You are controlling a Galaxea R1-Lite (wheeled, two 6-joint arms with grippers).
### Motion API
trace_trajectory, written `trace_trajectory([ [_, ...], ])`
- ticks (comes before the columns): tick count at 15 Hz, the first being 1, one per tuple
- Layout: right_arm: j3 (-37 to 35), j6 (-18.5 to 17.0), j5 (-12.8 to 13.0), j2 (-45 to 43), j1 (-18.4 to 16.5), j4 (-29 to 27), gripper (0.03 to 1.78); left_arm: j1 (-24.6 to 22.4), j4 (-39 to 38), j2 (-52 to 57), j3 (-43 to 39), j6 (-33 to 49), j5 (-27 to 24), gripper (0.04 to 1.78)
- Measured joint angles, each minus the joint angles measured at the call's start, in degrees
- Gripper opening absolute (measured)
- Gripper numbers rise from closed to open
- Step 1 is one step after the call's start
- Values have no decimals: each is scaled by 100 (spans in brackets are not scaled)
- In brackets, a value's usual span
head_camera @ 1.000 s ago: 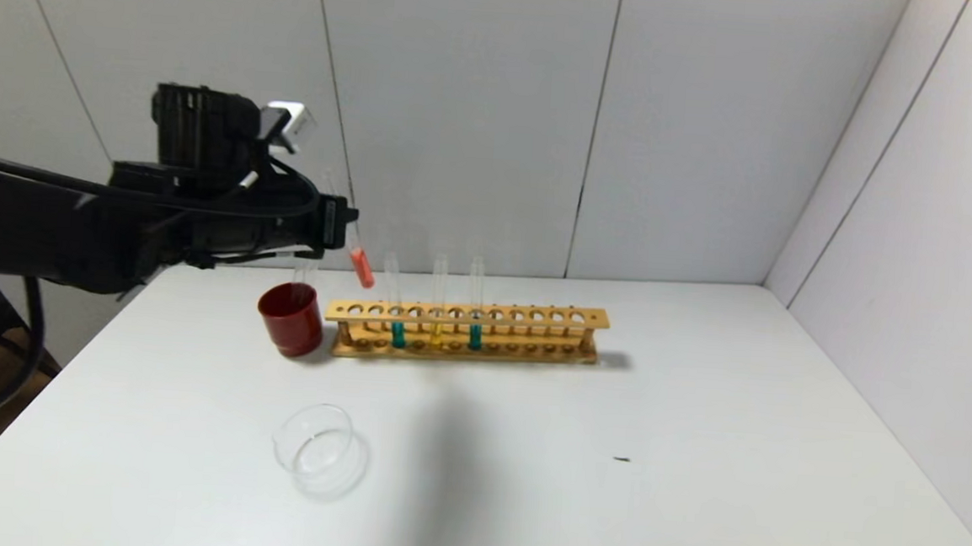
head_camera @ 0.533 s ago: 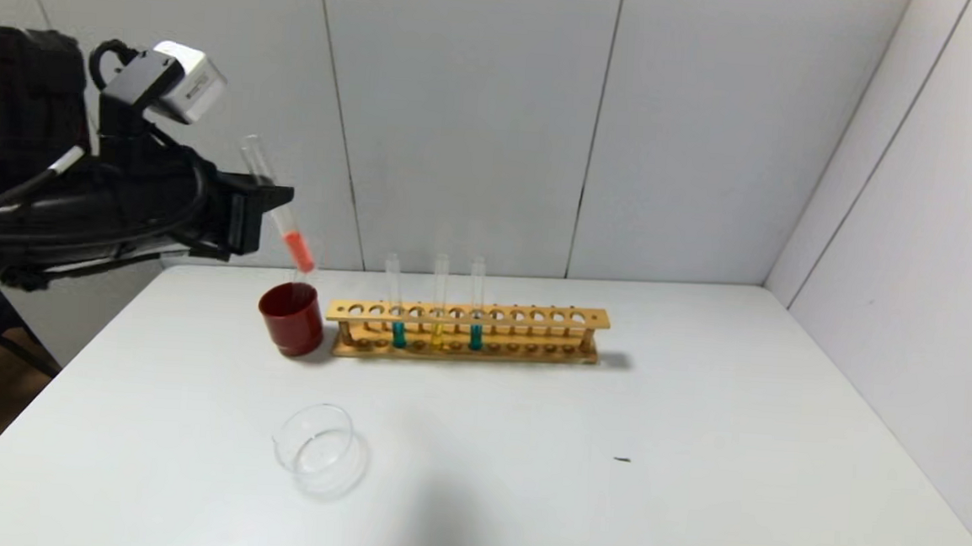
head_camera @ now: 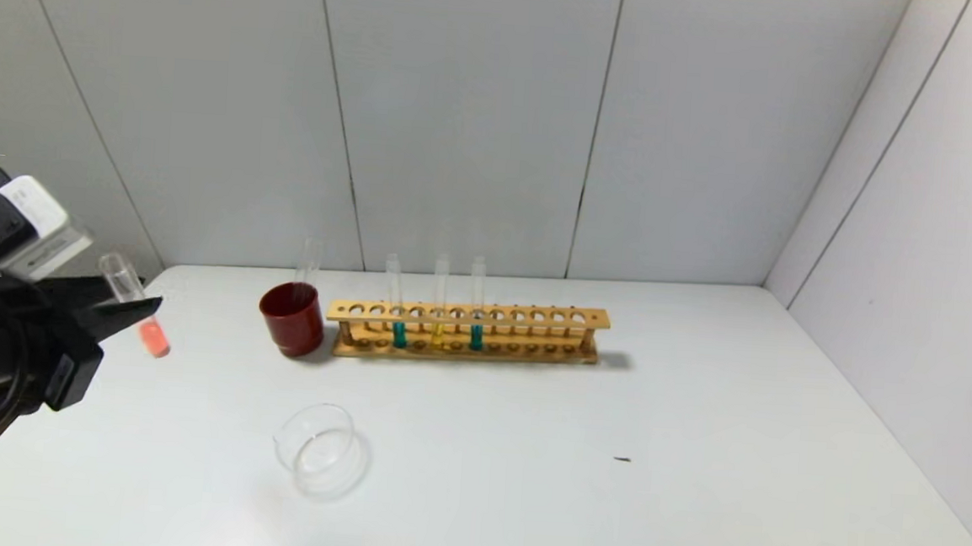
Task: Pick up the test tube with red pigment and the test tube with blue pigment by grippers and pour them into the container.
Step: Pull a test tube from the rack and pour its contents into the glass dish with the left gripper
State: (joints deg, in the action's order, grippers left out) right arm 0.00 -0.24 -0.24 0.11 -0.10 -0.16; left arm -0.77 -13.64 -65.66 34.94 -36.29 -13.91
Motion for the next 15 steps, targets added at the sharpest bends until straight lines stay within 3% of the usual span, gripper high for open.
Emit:
trace_trajectory([
  [4, 0, 0, 0, 0, 0, 0, 175, -94, -11, 456, -761, -1026, -496, 33],
  [8, 0, -2, 0, 0, 0, -2, 175, -99, 15, 668, -1458, -1775, -500, 33],
  [12, 0, 2, 0, 0, 0, 0, 175, -96, -63, 378, -1612, -2291, -502, 33],
  [15, 0, 0, 0, 0, 0, -2, 175, -96, -794, -143, -1692, -2697, -533, 33],
])
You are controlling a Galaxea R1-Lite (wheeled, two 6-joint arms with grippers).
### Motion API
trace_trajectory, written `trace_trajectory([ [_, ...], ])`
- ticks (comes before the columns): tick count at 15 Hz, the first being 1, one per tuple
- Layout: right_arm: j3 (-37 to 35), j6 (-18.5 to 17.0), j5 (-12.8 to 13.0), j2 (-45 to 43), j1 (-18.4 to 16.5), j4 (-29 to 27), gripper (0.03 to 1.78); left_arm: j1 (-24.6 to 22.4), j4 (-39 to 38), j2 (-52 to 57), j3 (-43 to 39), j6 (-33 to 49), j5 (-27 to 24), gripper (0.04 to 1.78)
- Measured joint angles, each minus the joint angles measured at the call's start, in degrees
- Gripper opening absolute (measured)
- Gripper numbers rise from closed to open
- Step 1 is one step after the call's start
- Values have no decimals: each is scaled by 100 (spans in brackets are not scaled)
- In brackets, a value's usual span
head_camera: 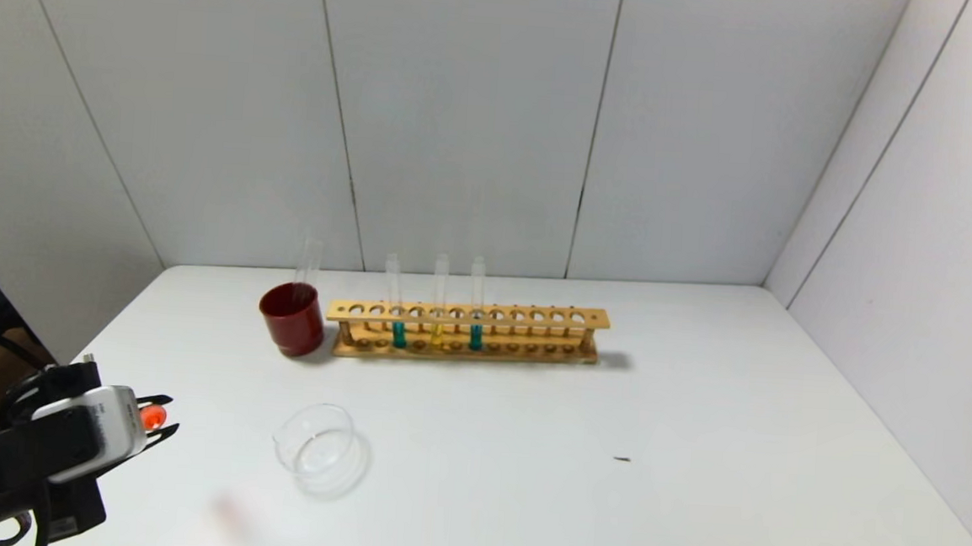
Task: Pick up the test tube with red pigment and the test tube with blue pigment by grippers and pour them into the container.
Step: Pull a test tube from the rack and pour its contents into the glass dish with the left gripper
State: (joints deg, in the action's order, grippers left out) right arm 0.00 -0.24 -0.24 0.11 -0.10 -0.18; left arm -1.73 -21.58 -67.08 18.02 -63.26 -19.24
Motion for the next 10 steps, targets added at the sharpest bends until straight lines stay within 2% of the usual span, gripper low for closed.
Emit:
trace_trajectory([
  [3, 0, 0, 0, 0, 0, 0, 175, 6, -1351, -739, -258, -630, 0, 33],
  [10, 0, 0, 2, 0, 0, 0, 175, 257, -5188, -3003, -750, -1182, -99, 33],
])
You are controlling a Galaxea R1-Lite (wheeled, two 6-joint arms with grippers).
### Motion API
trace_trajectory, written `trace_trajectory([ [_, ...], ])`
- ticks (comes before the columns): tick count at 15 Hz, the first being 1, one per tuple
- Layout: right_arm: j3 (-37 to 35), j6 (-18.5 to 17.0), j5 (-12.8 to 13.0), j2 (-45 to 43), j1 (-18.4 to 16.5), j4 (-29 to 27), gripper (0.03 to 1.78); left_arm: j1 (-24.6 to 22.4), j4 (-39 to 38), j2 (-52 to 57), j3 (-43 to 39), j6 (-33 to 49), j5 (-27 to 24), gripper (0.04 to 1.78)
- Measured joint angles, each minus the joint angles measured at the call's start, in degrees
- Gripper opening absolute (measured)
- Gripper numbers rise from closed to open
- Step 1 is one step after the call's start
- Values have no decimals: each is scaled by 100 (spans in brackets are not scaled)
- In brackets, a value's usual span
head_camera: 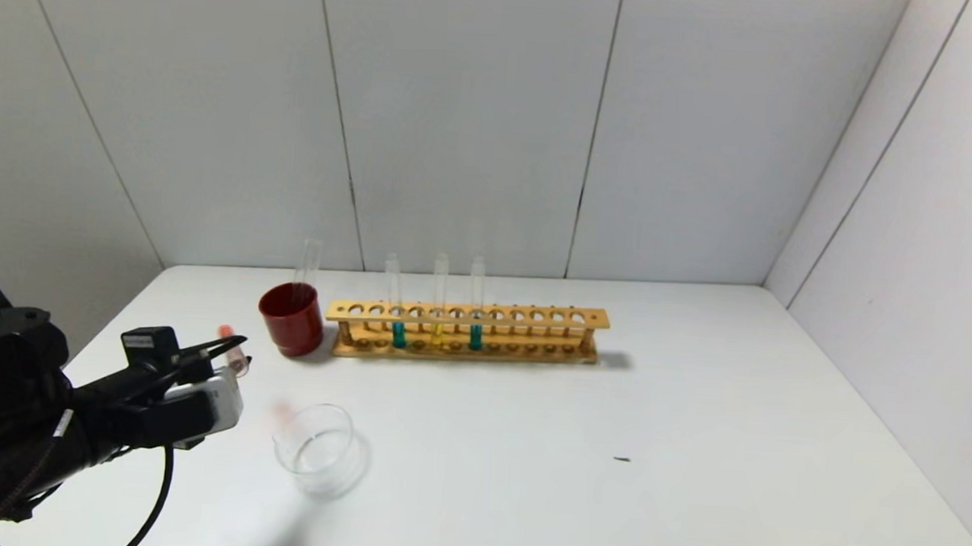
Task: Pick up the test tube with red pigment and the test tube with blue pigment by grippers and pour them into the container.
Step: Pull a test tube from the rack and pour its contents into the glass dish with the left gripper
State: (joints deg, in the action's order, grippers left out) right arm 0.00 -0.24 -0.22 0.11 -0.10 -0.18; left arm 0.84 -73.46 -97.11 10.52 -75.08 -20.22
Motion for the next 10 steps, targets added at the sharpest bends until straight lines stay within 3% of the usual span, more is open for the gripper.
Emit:
trace_trajectory([
  [10, 0, 0, 0, 0, 0, 0, 175, 288, -190, -473, 119, -1401, -55, 33],
])
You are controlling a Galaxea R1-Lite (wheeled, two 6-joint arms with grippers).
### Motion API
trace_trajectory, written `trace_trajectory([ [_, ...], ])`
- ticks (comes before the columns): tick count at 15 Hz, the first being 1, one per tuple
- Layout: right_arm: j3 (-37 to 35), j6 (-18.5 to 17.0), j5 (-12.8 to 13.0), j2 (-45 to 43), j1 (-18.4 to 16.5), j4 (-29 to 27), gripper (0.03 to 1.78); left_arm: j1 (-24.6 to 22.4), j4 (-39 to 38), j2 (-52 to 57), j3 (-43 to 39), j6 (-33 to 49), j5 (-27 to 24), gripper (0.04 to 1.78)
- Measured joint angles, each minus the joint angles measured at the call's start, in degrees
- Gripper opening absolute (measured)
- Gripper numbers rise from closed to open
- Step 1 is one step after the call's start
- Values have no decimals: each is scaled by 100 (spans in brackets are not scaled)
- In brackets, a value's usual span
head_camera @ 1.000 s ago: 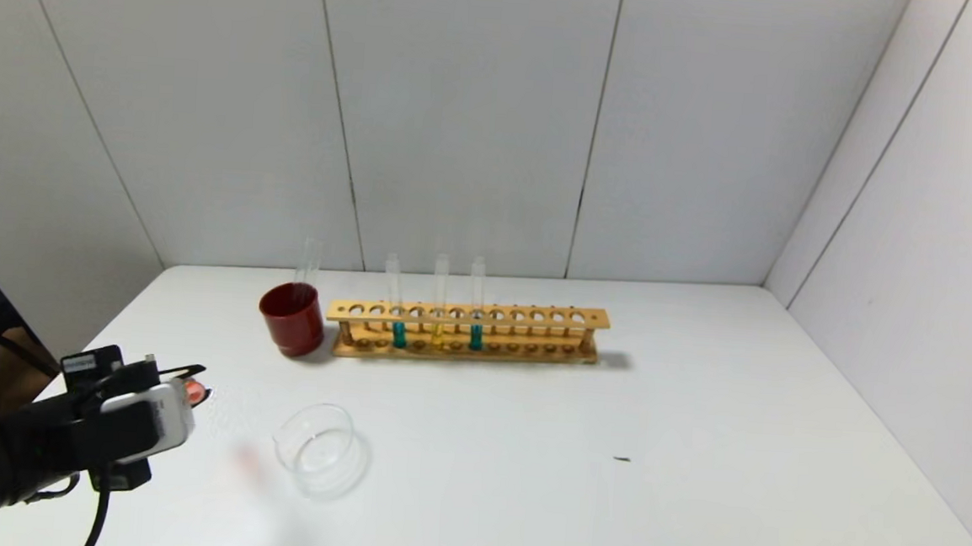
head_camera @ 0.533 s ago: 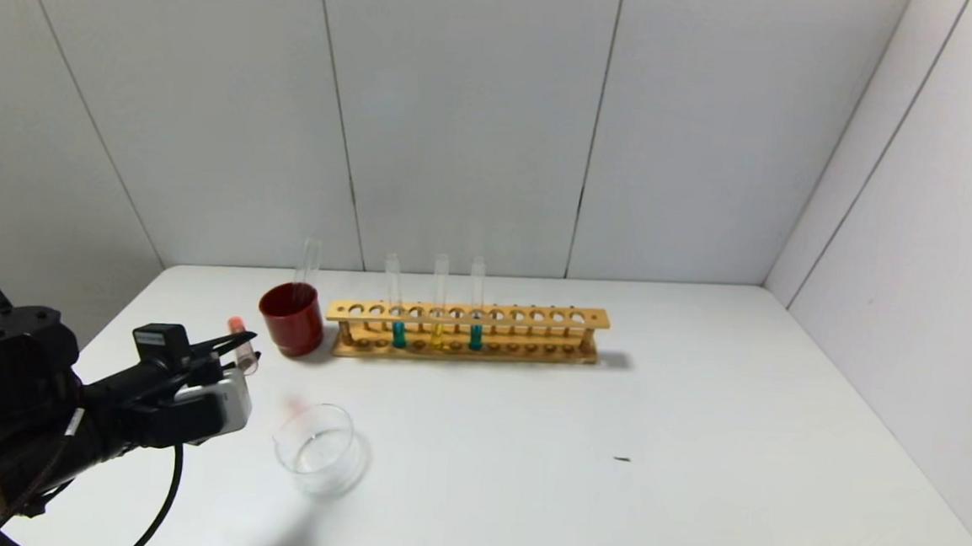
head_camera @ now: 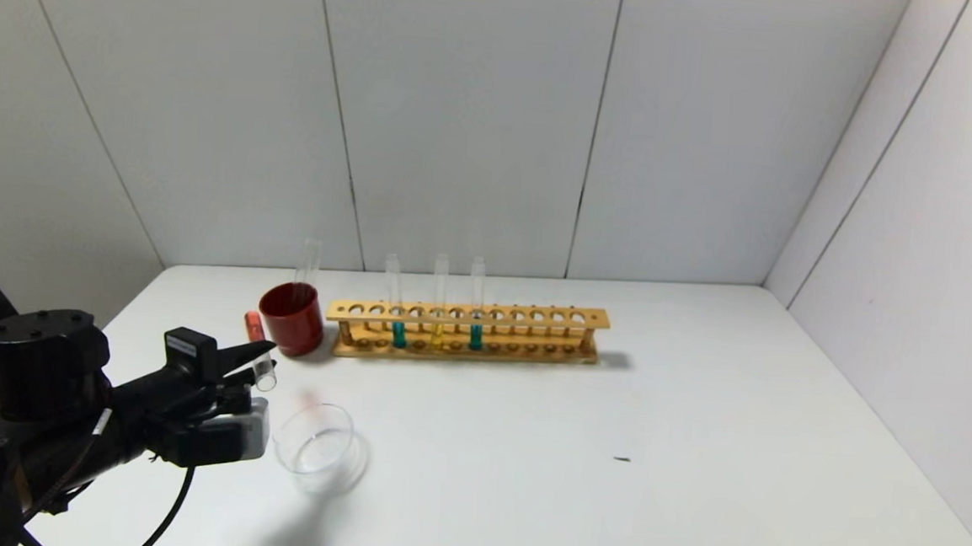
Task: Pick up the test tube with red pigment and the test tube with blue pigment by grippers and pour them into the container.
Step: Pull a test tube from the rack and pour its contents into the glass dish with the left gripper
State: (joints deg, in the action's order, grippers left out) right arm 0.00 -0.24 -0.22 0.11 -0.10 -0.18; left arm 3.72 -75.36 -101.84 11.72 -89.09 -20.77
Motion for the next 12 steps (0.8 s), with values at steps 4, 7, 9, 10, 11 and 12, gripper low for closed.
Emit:
trace_trajectory([
  [4, 0, 2, -2, 0, 0, 0, 175, -37, 161, -52, -63, -534, -118, 33],
  [7, 0, 0, 0, 0, 0, 0, 175, -177, 310, -61, -74, -975, -393, 33],
  [9, 0, 0, 0, 0, 0, 0, 175, -413, 485, -37, -65, -1323, -651, 33],
  [10, 0, 2, -2, 0, 0, 0, 175, -532, 563, -12, -41, -1524, -824, 33],
  [11, 0, 0, 0, 0, 0, 0, 175, -575, 631, -4, -30, -1625, -867, 33],
  [12, 0, 0, 0, 0, 0, 0, 175, -603, 660, 2, 18, -1725, -878, 33],
])
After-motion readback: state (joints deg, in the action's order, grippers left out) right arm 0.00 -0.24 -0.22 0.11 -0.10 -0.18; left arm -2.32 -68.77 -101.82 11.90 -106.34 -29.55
